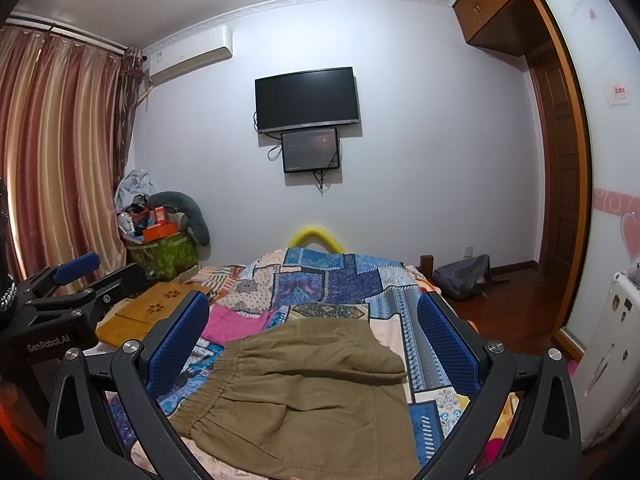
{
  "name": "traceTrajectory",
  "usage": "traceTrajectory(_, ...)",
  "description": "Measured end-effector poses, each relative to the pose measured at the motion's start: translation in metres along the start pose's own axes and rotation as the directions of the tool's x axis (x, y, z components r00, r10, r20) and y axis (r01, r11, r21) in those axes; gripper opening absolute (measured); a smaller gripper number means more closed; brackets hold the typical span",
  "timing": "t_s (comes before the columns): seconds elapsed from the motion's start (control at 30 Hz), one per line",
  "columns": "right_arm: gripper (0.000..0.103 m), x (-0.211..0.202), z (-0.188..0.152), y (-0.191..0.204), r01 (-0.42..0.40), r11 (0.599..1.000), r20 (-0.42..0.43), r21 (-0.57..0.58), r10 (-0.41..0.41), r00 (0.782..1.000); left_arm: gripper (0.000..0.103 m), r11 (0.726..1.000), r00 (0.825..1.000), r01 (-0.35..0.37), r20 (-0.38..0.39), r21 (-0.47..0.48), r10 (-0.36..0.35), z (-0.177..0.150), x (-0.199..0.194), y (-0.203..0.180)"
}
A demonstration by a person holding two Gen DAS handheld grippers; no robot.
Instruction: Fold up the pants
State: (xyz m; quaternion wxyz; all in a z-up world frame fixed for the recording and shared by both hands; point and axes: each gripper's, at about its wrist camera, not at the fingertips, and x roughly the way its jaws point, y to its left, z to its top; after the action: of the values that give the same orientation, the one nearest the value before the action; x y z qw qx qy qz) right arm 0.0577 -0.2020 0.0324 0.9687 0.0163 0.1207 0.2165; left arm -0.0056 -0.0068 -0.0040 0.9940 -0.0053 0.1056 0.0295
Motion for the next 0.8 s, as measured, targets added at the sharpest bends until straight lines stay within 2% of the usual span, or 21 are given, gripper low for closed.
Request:
traceTrajectory(0.13,0.103,0.006,-0.004,-0.002,0.003,1.000,-0.012,0.003,-0.003,1.000,0.103,1.000,1.000,0.009,-0.024,-0.001,-0.009,-0.002,0.011,0.003)
traceTrajectory(0.27,0.103,0.021,-0.010,-0.011,0.004,1.000,-0.037,0.016,-0.004,0.999,0.103,1.000,0.997,0.014,-0.080,-0.012,-0.015,-0.010,0.034,0.010)
traceTrajectory(0.43,0.103,0.045,-0.026,-0.024,0.034,0.999,-0.101,0.004,-0.033,0.994,0.103,0.999,0.980,-0.020,-0.199,-0.029,0.014,-0.030,0.081,0.029)
traceTrajectory(0.57,0.103,0.081,-0.050,-0.045,0.073,0.997,-0.184,-0.029,-0.077,0.980,0.103,0.997,0.950,-0.051,-0.312,-0.059,0.030,-0.050,0.126,0.049)
traceTrajectory(0.67,0.102,0.107,-0.068,-0.058,0.091,0.995,-0.249,-0.043,-0.099,0.963,0.103,0.993,0.923,-0.109,-0.376,-0.037,0.087,-0.068,0.162,0.063)
traceTrajectory(0.77,0.102,0.136,-0.084,-0.074,0.108,0.993,-0.329,-0.054,-0.119,0.937,0.103,0.992,0.896,-0.126,-0.428,0.005,0.116,-0.086,0.191,0.074)
traceTrajectory(0.8,0.102,0.146,-0.090,-0.081,0.110,0.993,-0.359,-0.052,-0.121,0.926,0.103,0.991,0.879,-0.132,-0.459,0.030,0.131,-0.095,0.206,0.078)
